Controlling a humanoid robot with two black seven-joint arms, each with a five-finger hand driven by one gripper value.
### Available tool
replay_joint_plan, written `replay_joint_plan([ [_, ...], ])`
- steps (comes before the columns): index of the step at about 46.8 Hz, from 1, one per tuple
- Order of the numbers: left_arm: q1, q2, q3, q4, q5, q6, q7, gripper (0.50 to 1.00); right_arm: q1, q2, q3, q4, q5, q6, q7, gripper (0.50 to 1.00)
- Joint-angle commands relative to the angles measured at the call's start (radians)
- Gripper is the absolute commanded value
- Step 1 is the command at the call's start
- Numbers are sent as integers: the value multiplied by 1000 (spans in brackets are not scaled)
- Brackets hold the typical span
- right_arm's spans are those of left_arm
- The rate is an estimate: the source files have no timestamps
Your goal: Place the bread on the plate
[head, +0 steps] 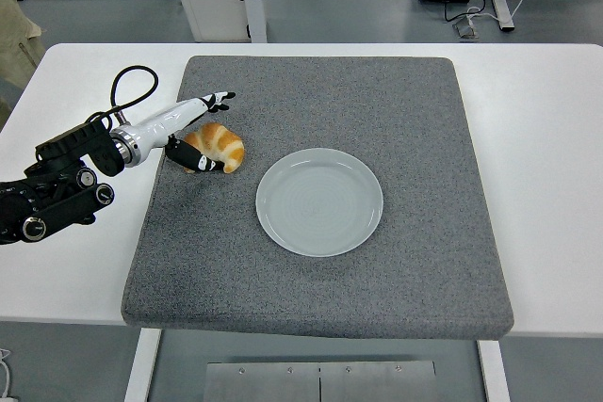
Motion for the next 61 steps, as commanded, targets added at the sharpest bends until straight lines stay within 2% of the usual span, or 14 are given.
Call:
replay_joint_plan([
  [1,-3,0,0,1,-1,0,1,849,0,0,0,-1,0,0,0,1000],
  [7,-3,0,0,2,-4,0,1,795,0,0,0,-1,0,0,0,1000],
  [16,0,0,0,1,-13,0,0,757,0,0,0,-1,0,0,0,1000],
  [21,2,0,2,1,-15,0,0,674,0,0,0,-1,0,0,0,1000],
  [26,-4,-2,0,0,-19,0,-2,500,0,0,0,-1,0,0,0,1000],
  [30,-9,0,-6,-2,-21,0,-29,500,0,0,0,-1,0,0,0,1000],
  [37,-26,12,-3,-2,-36,-1,-129,500,0,0,0,-1,0,0,0,1000],
  [50,-113,63,3,-2,-36,-6,-135,500,0,0,0,-1,0,0,2,1000],
  [61,-256,77,66,-2,-30,-14,-140,500,0,0,0,-1,0,0,0,1000],
])
